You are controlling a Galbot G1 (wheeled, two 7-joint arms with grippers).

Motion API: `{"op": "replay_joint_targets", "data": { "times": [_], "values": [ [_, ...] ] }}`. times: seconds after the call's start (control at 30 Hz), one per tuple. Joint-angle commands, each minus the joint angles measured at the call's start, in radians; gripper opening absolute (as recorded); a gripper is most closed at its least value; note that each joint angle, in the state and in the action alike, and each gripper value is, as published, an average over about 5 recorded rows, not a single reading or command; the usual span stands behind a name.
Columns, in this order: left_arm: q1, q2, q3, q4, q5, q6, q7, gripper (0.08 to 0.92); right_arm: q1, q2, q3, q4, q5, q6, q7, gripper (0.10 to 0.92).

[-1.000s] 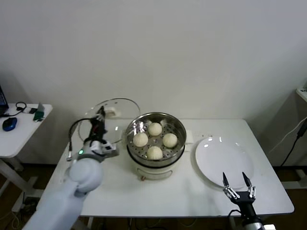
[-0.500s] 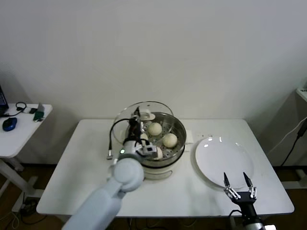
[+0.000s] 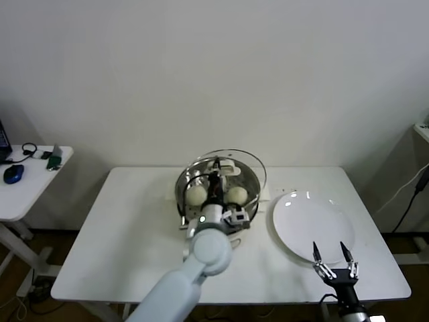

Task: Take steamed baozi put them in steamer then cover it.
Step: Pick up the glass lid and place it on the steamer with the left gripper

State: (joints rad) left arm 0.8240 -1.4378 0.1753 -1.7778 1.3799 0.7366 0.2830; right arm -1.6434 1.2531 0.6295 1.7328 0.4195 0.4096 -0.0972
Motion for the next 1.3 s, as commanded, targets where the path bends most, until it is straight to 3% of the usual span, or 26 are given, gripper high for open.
{"op": "replay_joint_targets", "data": {
  "times": [0.03, 1.3],
  "values": [
    [0.04, -0.035, -0.001, 0.038, 0.065, 0.0, -0.013, 0.133, 0.003, -0.002, 0.001, -0.005, 0.001, 0.002, 0.001, 0.823],
    [0.073, -0.042, -0.046, 0.132, 0.144, -0.068, -0.101, 0.133, 0.002, 0.005, -0.008, -0.006, -0.012, 0.01, -0.005, 0.823]
  ]
}}
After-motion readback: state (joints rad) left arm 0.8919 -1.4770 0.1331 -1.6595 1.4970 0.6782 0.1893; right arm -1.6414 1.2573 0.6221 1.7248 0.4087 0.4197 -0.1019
